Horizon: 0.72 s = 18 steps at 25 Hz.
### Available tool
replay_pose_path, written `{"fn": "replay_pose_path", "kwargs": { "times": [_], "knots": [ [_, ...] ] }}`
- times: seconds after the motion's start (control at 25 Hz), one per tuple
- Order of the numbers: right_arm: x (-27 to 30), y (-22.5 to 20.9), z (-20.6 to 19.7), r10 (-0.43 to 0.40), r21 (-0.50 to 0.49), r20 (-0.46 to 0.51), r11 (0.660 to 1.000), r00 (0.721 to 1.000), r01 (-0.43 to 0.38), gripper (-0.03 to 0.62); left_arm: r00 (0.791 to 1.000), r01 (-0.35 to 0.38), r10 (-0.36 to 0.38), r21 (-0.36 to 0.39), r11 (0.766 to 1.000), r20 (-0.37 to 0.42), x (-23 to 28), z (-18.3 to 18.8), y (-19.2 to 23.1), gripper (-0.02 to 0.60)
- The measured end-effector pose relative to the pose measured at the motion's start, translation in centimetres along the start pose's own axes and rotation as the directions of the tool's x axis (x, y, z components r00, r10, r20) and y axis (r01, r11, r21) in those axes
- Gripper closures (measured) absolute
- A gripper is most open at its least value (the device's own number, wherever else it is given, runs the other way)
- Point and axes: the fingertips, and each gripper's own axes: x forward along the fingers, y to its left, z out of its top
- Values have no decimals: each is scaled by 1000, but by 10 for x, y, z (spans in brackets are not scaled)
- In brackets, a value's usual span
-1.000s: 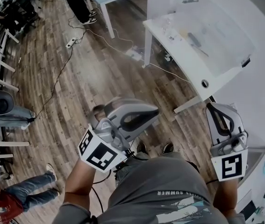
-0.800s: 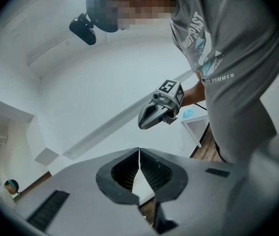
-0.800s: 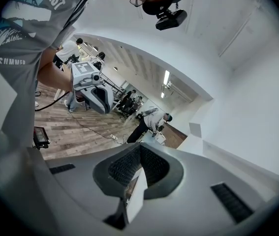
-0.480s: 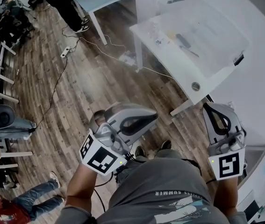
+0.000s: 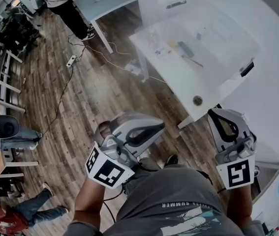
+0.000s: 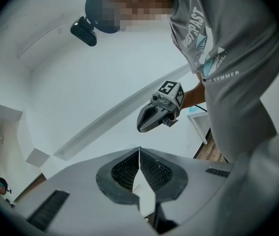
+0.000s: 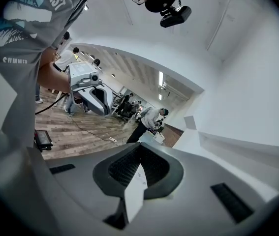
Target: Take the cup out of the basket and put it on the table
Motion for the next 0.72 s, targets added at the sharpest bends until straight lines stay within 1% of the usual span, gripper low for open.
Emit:
{"fn": "replay_pose_path", "kwargs": {
  "times": [0.16,0.32,0.48,0.6,0.72],
  "knots": [
    [3,-14,-15,2,18,2,1000,1000,-2,583,1000,2,-2,-10,1000,-16,15,-2,3,566],
    [18,-16,-21,0,32,-6,1000,1000,0,583,1000,8,-9,-13,1000,-19,17,-17,14,566],
    [38,-19,-19,-17,28,-37,999,999,18,583,1000,17,-17,-21,1000,9,17,-38,34,566],
    [53,-30,-10,-42,3,-51,999,998,42,583,999,13,-12,-24,1000,42,12,-48,57,566],
    [71,-37,-6,-71,4,-80,997,994,71,582,997,12,-9,-31,999,80,5,-57,79,566]
  ]
}}
